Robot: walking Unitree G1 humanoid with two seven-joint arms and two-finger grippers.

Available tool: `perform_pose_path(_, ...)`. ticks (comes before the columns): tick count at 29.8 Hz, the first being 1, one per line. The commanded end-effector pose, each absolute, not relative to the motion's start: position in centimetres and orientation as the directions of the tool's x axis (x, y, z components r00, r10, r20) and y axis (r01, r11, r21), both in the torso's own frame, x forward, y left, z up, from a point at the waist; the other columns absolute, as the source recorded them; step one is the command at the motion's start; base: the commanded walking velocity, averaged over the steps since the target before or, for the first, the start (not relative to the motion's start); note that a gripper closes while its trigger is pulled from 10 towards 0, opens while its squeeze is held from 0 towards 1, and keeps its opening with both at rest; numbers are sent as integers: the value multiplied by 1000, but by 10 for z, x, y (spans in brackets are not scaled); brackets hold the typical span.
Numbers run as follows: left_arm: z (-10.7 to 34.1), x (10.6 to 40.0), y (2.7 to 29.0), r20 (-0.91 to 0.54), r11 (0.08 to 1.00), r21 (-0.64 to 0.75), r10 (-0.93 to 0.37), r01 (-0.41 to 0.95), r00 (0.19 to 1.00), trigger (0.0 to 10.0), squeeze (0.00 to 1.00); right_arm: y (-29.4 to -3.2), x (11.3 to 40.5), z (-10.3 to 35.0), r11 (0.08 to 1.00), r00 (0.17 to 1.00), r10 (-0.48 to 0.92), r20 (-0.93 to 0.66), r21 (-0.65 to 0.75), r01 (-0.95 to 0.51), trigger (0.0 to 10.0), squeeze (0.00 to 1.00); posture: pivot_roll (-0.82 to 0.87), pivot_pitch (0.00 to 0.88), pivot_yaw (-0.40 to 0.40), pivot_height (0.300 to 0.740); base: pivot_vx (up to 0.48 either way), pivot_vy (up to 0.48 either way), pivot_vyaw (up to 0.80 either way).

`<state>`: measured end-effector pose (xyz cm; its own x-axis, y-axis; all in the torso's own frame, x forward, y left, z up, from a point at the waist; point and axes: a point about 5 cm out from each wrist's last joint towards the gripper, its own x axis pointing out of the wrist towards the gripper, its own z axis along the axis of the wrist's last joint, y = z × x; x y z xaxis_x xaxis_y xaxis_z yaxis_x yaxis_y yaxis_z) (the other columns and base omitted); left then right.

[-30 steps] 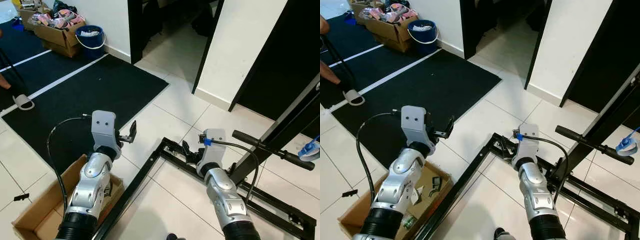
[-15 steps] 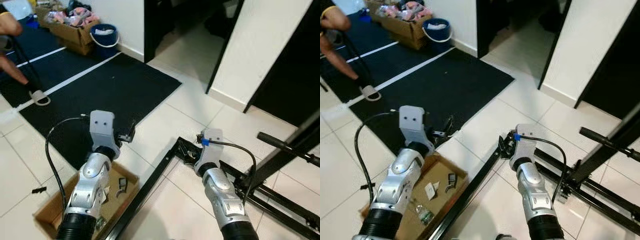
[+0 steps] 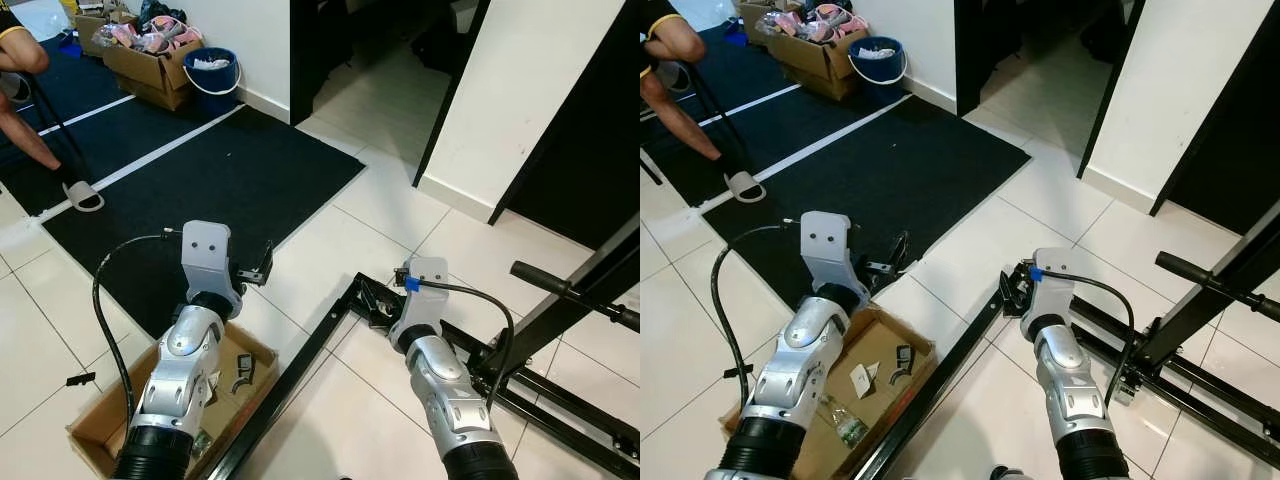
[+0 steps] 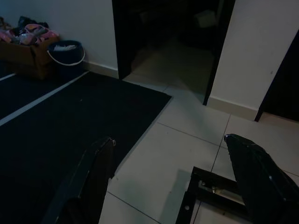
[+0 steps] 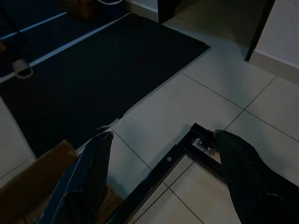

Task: Picking trash to rubbish bin

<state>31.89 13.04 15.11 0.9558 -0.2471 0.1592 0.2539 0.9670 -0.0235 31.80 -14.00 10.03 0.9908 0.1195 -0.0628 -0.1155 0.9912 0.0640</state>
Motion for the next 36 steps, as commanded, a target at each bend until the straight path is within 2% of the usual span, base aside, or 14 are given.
perform_pose_path(1,148,317,131,147,966,-18,-254,260,956,10000,0,-140,315,97,992,990,118,-72,60,-114,10000,0,21,154,-1,740,0,0,0)
perform_pose_path(4,149,316,128,150,960,30,-279,277,949,10000,0,-140,315,96,992,990,118,-73,60,-114,10000,0,23,156,-2,740,0,-160,0)
perform_pose_path(17,148,317,128,146,961,25,-277,276,950,10000,0,-140,315,96,992,990,117,-73,61,-113,10000,0,22,157,-1,740,0,-480,0)
perform_pose_path(26,148,317,130,144,965,-2,-258,261,955,10000,0,-140,315,96,992,991,115,-74,62,-111,10000,0,23,160,-1,740,0,0,0)
perform_pose_path(36,150,316,129,153,962,32,-273,272,950,10000,0,-140,315,96,992,991,114,-76,64,-110,10000,0,24,165,-3,740,0,0,0)
